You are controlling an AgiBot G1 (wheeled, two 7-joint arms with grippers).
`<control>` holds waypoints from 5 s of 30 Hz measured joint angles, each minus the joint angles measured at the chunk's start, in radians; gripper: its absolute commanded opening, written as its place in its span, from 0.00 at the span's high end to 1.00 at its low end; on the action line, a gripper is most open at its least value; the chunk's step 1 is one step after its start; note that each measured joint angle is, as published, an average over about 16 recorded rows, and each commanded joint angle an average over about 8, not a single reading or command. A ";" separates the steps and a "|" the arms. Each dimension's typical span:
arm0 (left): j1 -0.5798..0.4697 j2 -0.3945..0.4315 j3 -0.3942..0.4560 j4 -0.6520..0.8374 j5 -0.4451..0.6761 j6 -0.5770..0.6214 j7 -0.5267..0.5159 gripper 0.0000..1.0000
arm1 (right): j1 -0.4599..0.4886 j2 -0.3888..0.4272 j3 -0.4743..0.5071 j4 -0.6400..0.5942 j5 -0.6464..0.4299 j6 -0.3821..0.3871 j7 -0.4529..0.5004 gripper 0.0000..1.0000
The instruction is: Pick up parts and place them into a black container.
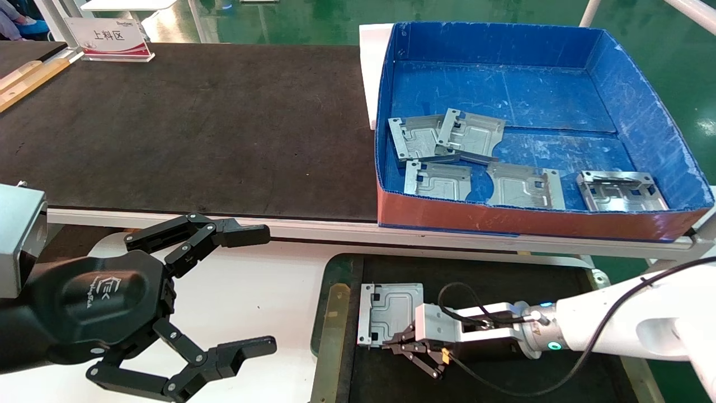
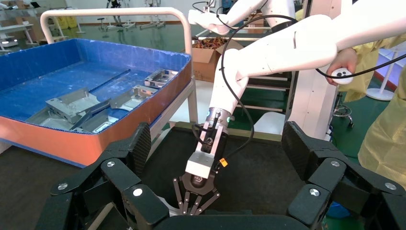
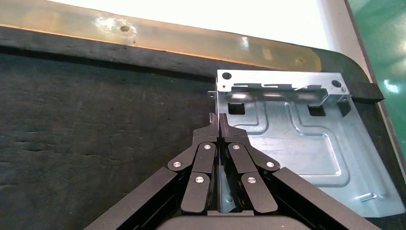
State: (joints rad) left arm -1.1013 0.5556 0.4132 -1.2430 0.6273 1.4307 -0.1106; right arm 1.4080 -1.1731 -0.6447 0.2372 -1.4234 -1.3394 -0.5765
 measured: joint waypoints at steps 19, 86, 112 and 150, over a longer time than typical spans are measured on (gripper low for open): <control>0.000 0.000 0.000 0.000 0.000 0.000 0.000 0.00 | 0.035 -0.049 0.012 -0.125 0.014 0.034 -0.033 0.00; 0.000 0.000 0.000 0.000 0.000 0.000 0.000 0.00 | 0.040 0.447 0.027 0.629 0.639 -0.222 0.316 0.00; 0.000 0.000 0.000 0.000 0.000 0.000 0.000 0.00 | -0.140 0.502 0.190 0.830 0.665 -0.190 0.532 0.00; 0.000 0.000 0.000 0.001 -0.001 -0.001 0.000 0.00 | -0.343 0.565 0.374 1.057 0.695 -0.154 0.770 0.00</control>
State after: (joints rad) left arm -1.1010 0.5554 0.4133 -1.2424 0.6268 1.4300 -0.1104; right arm 1.0651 -0.6079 -0.2706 1.2938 -0.7282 -1.4938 0.1935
